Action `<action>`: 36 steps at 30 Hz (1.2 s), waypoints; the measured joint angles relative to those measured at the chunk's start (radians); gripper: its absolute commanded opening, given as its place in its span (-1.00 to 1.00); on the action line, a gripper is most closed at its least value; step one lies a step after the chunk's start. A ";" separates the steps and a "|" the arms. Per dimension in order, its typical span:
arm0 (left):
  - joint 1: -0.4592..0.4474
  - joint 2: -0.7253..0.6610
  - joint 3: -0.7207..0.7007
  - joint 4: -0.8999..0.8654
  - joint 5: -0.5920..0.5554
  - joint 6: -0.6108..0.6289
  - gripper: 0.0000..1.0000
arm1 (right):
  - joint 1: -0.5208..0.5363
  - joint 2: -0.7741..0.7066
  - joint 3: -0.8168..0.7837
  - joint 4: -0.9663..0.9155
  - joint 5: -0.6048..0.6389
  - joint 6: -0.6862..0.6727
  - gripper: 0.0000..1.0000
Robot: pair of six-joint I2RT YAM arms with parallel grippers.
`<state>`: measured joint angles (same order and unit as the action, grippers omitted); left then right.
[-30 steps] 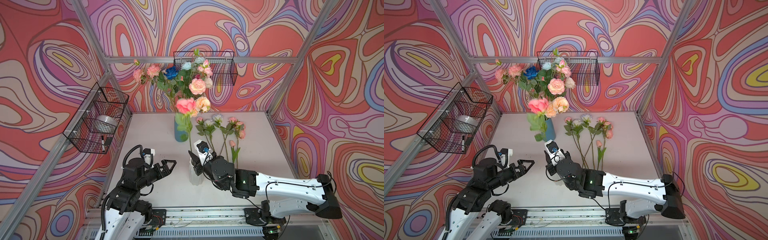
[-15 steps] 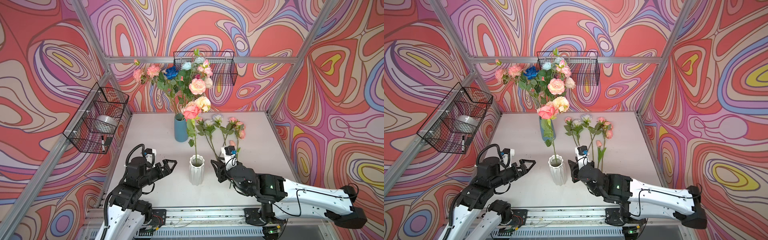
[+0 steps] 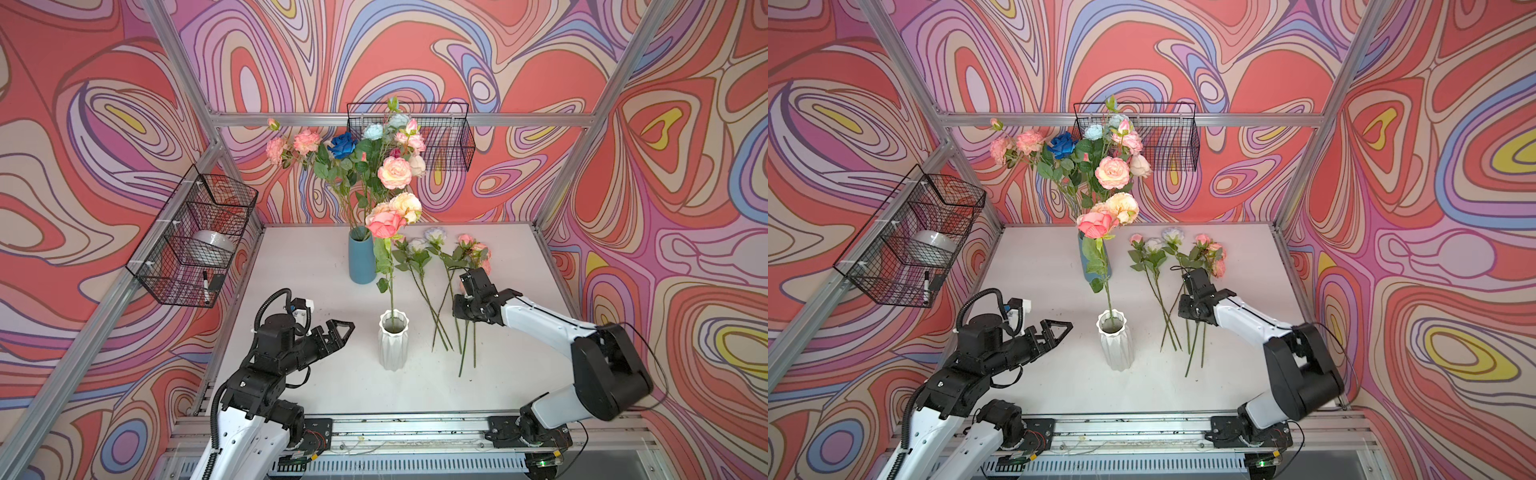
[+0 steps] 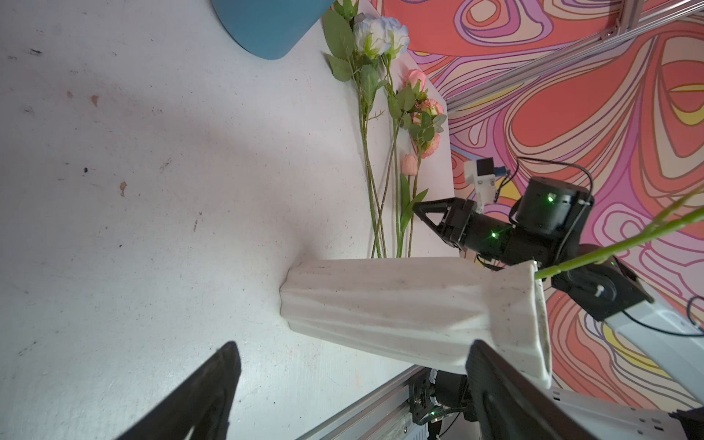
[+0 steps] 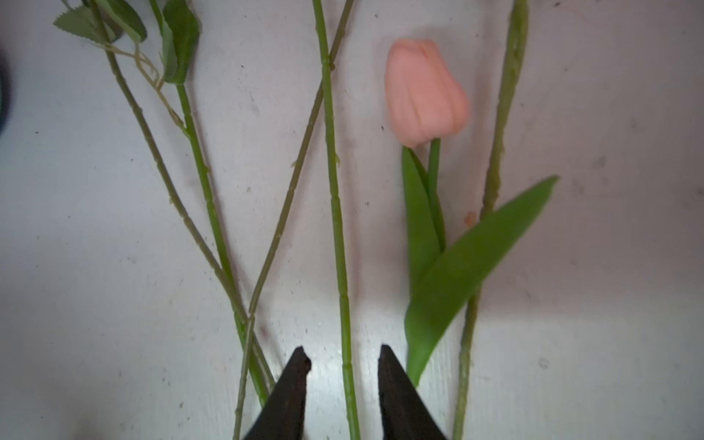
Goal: Arrange flowers in a vase
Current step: Pick up the flower from the top-center of the table.
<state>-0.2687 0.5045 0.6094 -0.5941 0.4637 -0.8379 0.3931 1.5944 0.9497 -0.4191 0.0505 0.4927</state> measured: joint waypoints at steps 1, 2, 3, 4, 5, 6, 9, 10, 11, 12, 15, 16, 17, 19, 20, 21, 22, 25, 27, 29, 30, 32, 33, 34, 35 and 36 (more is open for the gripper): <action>0.000 0.000 -0.001 0.000 0.000 0.000 0.89 | -0.005 0.045 0.037 0.010 -0.003 -0.010 -0.35; 0.000 0.000 -0.002 0.000 0.000 0.000 0.89 | -0.009 0.089 0.077 0.015 -0.005 -0.019 -0.36; 0.000 0.000 -0.003 0.000 0.000 0.000 0.89 | -0.013 0.124 0.109 0.015 -0.003 -0.027 -0.38; 0.000 0.000 -0.003 0.000 0.000 0.000 0.89 | -0.014 0.160 0.141 0.013 0.004 -0.034 -0.39; 0.000 0.000 -0.003 0.000 0.000 0.000 0.89 | -0.015 0.192 0.169 0.007 0.012 -0.040 -0.40; 0.000 0.000 -0.003 0.000 0.000 0.000 0.89 | -0.017 0.216 0.188 0.003 0.018 -0.044 -0.41; 0.000 0.000 -0.003 0.000 0.000 0.000 0.89 | -0.021 0.278 0.232 -0.024 0.039 -0.056 -0.47; 0.000 0.000 -0.003 0.000 0.000 0.000 0.89 | -0.024 0.296 0.244 -0.035 0.042 -0.058 -0.51; 0.000 0.000 -0.003 0.000 0.000 0.000 0.89 | -0.027 0.314 0.256 -0.048 0.045 -0.061 -0.59; 0.000 0.000 -0.003 0.000 0.000 0.000 0.89 | -0.030 0.330 0.267 -0.057 0.051 -0.064 -0.67; 0.000 0.001 -0.003 0.000 0.000 0.000 0.89 | -0.035 0.355 0.303 -0.063 0.058 -0.072 -0.91; 0.000 0.001 -0.003 0.000 0.000 0.000 0.89 | -0.035 0.356 0.304 -0.062 0.056 -0.076 -0.98; 0.000 0.001 -0.003 0.000 0.000 0.000 0.89 | -0.035 0.356 0.304 -0.063 0.056 -0.082 -1.00; 0.000 0.001 -0.003 0.000 0.000 0.000 0.89 | -0.037 0.352 0.301 -0.060 0.046 -0.082 -1.00; 0.000 0.001 -0.003 0.000 0.000 0.000 0.89 | -0.037 0.343 0.292 -0.056 0.040 -0.084 -1.00; 0.000 0.001 -0.003 0.000 0.000 0.001 0.89 | -0.037 0.328 0.279 -0.051 0.036 -0.084 -1.00; 0.000 0.001 -0.003 0.000 0.000 0.001 0.89 | -0.037 0.301 0.259 -0.048 0.032 -0.085 -1.00; 0.000 0.001 -0.003 0.000 0.000 0.005 0.89 | -0.037 0.177 0.201 -0.045 0.025 -0.084 -1.00; 0.000 0.001 -0.003 0.000 0.000 0.007 0.89 | -0.037 0.074 0.172 -0.042 0.022 -0.081 -1.00; 0.000 0.001 -0.003 0.000 -0.001 0.008 0.89 | -0.037 -0.053 0.145 -0.031 0.023 -0.072 -1.00; 0.000 0.001 -0.003 0.000 -0.001 0.008 0.89 | -0.037 -0.102 0.132 -0.023 0.023 -0.067 -1.00; 0.000 0.001 -0.003 -0.001 -0.002 0.008 0.89 | -0.037 -0.226 0.104 -0.013 0.023 -0.053 -1.00; 0.000 0.001 -0.003 -0.001 -0.003 0.008 0.89 | -0.037 -0.278 0.094 -0.010 0.023 -0.047 -1.00; 0.000 0.001 -0.003 -0.001 -0.004 0.008 0.89 | -0.037 -0.337 0.085 -0.008 0.023 -0.039 -1.00; 0.000 0.001 -0.003 -0.001 -0.005 0.008 0.89 | -0.037 -0.377 0.079 -0.005 0.021 -0.034 -1.00; 0.000 0.001 -0.003 -0.001 -0.006 0.008 0.89 | -0.036 -0.426 0.076 -0.004 0.021 -0.028 -1.00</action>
<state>-0.2687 0.5056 0.6064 -0.5953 0.4580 -0.8303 0.3573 1.1679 1.0256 -0.4229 0.0715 0.4648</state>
